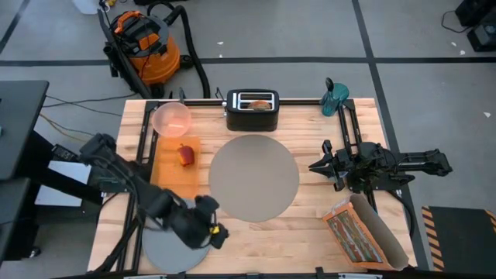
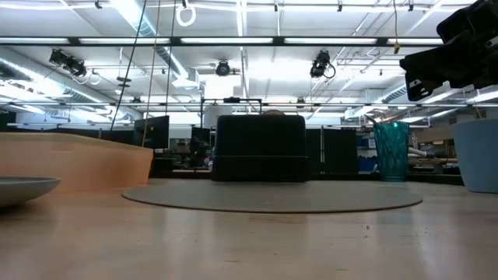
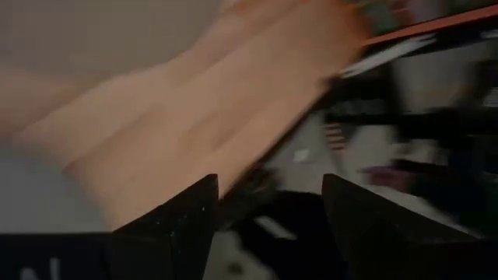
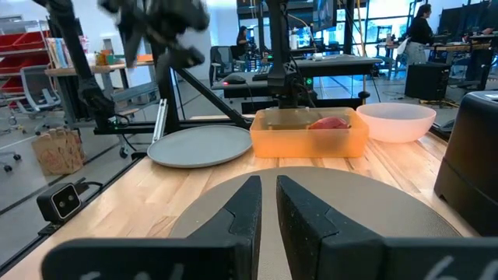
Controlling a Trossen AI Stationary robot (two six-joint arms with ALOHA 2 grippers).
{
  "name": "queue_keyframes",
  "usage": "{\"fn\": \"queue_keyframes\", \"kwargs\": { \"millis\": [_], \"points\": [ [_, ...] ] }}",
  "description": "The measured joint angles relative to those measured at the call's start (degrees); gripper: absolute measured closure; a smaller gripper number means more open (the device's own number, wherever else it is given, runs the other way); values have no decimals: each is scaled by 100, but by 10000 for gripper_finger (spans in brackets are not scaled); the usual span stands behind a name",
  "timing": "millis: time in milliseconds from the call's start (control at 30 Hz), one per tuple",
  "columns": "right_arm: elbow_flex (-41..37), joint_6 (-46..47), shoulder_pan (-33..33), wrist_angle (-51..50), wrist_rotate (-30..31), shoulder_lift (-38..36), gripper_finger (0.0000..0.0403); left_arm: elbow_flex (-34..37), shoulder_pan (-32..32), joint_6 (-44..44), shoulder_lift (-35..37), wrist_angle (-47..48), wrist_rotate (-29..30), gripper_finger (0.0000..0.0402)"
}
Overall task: Arrange a breakfast setting
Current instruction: Put the blue plate on the gray table mat
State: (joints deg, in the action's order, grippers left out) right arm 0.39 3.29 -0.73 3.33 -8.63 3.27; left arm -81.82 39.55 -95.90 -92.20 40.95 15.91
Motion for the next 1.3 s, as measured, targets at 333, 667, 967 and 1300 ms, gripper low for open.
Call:
{"fn": "queue_keyframes", "kwargs": {
  "millis": [333,667,967,1300],
  "points": [
    [2,0,0,0,-1,-2,353,-2,919,-2188,-1012,94,-630,191],
    [2,0,1,0,-1,-2,353,2,822,-1700,-2055,280,-628,214],
    [2,-2,0,0,3,-2,353,-513,483,-952,-2175,-130,-934,216],
    [2,-92,2,43,9,0,353,-1684,546,-680,-2483,2521,-558,252]
  ]
}}
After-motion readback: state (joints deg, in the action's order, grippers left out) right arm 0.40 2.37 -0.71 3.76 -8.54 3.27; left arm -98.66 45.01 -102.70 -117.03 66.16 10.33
